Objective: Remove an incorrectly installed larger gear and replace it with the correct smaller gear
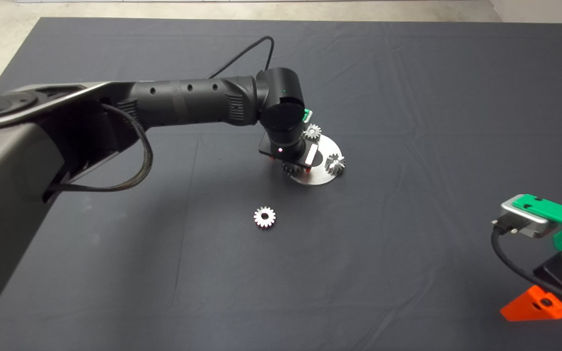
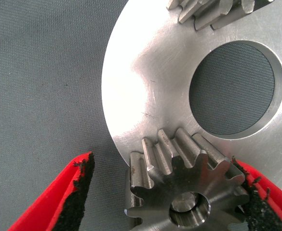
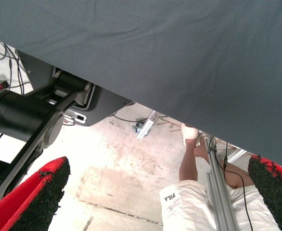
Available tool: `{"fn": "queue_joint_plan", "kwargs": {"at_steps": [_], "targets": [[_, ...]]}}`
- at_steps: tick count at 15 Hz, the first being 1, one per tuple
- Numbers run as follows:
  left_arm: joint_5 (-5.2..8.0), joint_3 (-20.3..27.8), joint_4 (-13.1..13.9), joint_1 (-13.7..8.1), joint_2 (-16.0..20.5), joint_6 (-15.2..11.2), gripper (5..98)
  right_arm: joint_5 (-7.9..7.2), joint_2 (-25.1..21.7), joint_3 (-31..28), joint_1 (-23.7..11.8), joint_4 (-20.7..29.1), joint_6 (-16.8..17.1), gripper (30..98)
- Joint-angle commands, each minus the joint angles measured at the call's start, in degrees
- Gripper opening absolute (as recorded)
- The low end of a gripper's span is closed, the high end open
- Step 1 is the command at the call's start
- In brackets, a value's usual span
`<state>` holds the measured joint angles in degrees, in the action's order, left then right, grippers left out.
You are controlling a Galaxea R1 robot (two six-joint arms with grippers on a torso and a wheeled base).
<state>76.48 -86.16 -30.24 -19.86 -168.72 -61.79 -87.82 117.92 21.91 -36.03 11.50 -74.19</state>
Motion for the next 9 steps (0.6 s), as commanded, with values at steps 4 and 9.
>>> {"fn": "queue_joint_plan", "kwargs": {"at_steps": [4, 9], "targets": [[0.33, 0.0, -0.9, -0.9, -0.1, 0.3, 66.1, -5.43, 0.1, -0.4, -0.7, 1.2, -0.3, 97.7], [0.42, 0.1, -0.9, -0.9, -0.1, -0.1, 60.6, -5.34, 0.1, -0.4, -0.7, 1.2, -0.3, 97.7]]}}
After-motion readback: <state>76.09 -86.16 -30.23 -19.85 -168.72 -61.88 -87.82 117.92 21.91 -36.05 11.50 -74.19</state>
